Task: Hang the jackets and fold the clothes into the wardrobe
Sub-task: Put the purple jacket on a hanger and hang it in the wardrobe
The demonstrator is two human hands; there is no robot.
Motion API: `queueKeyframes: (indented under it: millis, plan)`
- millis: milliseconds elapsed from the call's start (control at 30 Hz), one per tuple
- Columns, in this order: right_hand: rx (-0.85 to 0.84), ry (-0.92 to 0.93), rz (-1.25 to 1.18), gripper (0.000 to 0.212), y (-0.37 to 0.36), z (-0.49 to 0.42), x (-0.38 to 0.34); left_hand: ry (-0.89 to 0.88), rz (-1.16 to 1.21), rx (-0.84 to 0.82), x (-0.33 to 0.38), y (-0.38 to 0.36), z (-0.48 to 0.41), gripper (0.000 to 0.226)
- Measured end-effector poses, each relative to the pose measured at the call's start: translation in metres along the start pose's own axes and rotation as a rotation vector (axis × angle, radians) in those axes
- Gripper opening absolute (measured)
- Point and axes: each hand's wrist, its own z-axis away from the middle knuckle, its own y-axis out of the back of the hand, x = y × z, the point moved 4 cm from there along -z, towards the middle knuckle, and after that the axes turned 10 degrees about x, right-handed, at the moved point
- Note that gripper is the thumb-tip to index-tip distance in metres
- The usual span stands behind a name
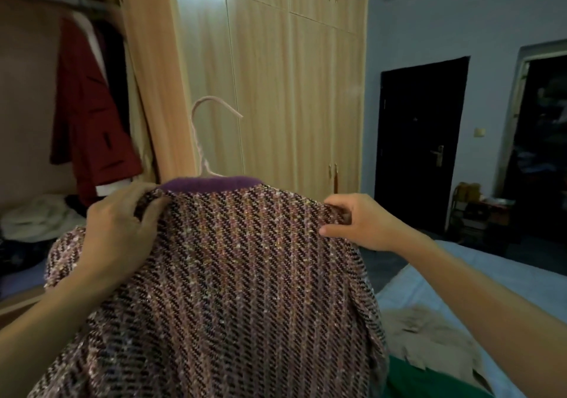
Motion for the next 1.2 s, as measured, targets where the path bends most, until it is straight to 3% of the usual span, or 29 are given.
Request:
queueKeyframes:
  millis: [267, 567, 700, 833, 933, 1100, 1200]
  plan:
    - [0.03, -0.142, 0.07, 0.013, -0.007, 0.0, 0.02, 0.006, -0.012, -0.001, -0.017, 0.007, 0.002, 0.02]
    - [0.083, -0.131, 0.078, 0.01, 0.0, -0.008, 0.007, -0.115, -0.018, -0.134, -0.035, 0.007, 0.008, 0.014]
    - [0.192, -0.109, 0.145, 0.011, 0.013, -0.017, -0.006, -0.187, -0.04, -0.22, -0.037, 0.003, 0.017, 0.025]
    - [0.366, 0.003, 0.14, 0.015, 0.007, -0.017, -0.032, -0.117, -0.023, -0.181, -0.029, -0.003, 0.021, 0.025]
    - [0.275, 0.11, 0.116, 0.015, -0.013, -0.012, -0.044, -0.063, 0.025, -0.104, -0.019, -0.006, 0.022, 0.02]
    - [0.143, -0.013, -0.001, 0.024, -0.007, -0.011, -0.03, -0.024, 0.084, -0.013, -0.015, -0.001, 0.03, 0.014]
    - [0.068, -0.026, -0.01, 0.007, -0.003, -0.005, -0.025, -0.032, 0.103, -0.004, -0.012, 0.001, 0.031, 0.017]
